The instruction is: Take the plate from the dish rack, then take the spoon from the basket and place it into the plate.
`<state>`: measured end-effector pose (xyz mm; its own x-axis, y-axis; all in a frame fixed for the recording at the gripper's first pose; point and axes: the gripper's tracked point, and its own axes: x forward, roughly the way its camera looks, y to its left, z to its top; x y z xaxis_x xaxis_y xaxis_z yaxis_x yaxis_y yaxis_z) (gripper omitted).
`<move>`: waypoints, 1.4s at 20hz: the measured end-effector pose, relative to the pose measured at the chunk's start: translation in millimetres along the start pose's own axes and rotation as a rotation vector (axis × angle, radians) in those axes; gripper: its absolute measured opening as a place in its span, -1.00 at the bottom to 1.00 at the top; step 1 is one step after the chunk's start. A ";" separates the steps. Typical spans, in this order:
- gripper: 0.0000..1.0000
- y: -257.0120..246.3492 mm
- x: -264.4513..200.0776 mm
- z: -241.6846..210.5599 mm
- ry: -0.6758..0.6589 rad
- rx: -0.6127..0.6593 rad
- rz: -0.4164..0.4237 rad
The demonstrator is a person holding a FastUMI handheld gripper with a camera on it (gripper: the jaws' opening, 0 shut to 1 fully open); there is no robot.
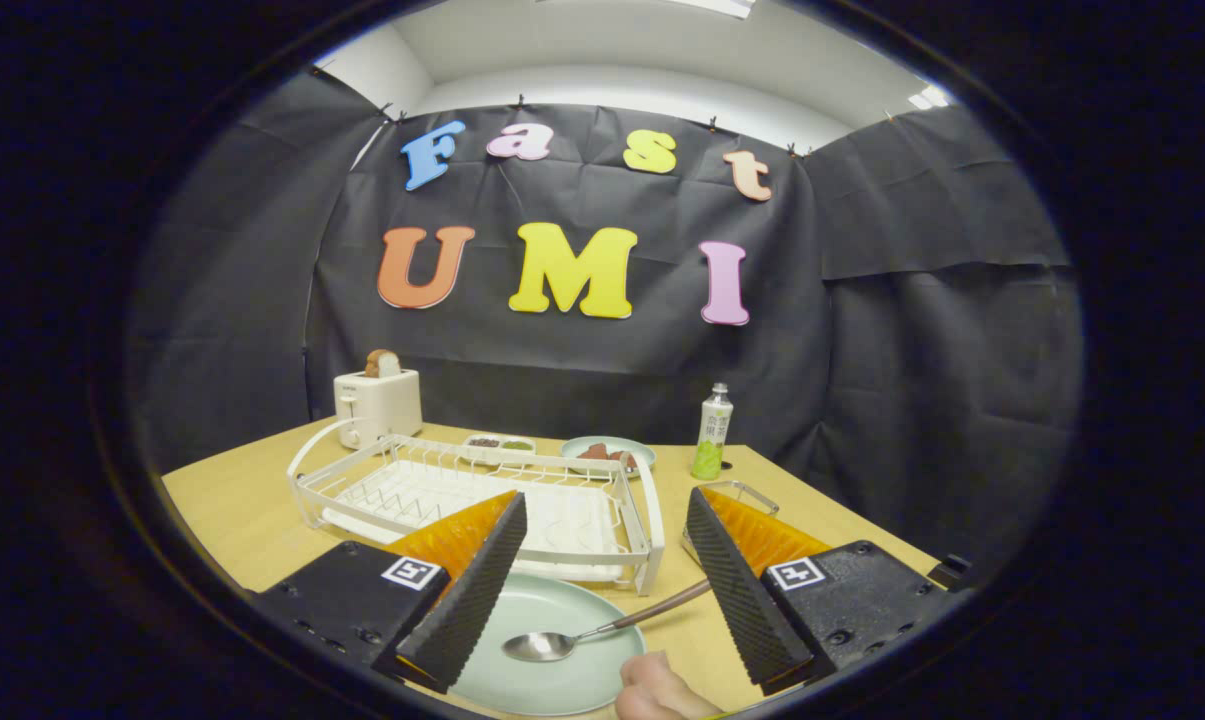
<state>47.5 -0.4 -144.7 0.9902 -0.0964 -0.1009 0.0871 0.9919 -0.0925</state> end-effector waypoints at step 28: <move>1.00 14.9 -52.4 18.5 -0.033 0.021 0.082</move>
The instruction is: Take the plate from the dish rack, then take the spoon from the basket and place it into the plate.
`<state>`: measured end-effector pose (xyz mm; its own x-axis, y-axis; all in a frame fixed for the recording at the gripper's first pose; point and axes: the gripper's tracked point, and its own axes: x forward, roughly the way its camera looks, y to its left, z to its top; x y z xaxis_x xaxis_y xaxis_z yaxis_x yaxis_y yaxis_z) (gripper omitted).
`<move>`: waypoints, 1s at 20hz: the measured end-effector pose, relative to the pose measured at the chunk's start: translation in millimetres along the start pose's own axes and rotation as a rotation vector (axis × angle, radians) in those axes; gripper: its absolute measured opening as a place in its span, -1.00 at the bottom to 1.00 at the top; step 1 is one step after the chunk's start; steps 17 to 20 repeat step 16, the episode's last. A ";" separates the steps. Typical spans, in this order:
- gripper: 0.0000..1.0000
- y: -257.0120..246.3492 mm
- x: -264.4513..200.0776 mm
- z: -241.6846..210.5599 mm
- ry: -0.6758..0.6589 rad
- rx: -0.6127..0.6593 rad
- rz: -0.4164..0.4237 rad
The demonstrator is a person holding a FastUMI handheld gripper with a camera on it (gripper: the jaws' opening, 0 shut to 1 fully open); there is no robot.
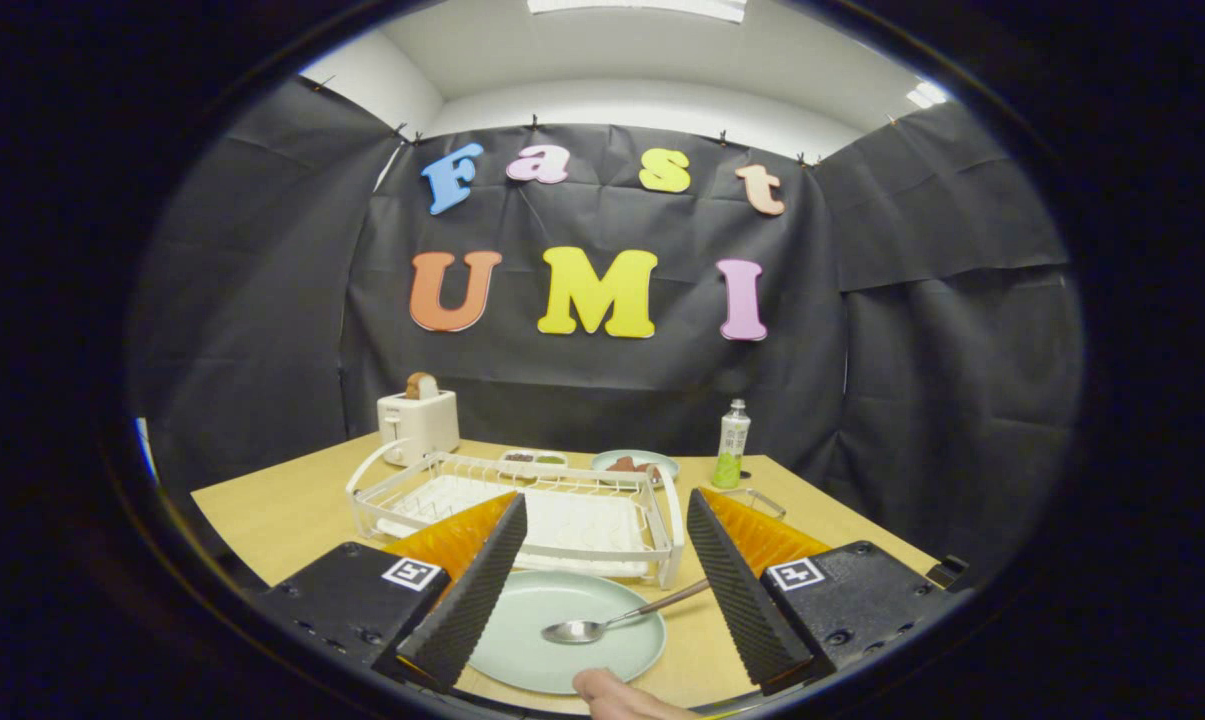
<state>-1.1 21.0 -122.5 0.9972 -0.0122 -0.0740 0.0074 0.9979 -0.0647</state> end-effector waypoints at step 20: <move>1.00 0.0 -3.7 -9.2 0.021 -0.001 0.019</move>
